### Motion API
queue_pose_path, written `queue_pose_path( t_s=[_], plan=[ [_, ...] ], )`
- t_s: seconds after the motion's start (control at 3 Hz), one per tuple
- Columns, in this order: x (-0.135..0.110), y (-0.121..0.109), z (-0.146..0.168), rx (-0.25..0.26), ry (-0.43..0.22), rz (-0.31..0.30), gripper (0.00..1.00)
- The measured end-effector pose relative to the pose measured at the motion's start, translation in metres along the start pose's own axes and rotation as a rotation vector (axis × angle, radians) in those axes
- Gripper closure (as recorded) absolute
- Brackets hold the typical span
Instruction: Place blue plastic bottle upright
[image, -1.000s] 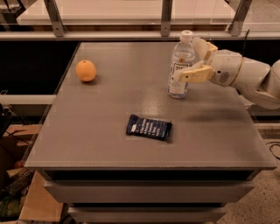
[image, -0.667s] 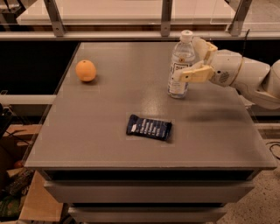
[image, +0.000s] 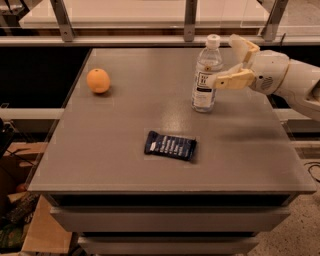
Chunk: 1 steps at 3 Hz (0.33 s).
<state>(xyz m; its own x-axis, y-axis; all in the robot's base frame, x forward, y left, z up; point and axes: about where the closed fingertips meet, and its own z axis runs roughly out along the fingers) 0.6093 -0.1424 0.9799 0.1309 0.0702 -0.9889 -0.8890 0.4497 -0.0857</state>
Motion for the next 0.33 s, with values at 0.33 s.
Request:
queue_pose_path(
  t_s=[0.33],
  plan=[
    [-0.0088,-0.0052,-0.0072,0.007,-0.013,-0.018,0.0]
  ],
)
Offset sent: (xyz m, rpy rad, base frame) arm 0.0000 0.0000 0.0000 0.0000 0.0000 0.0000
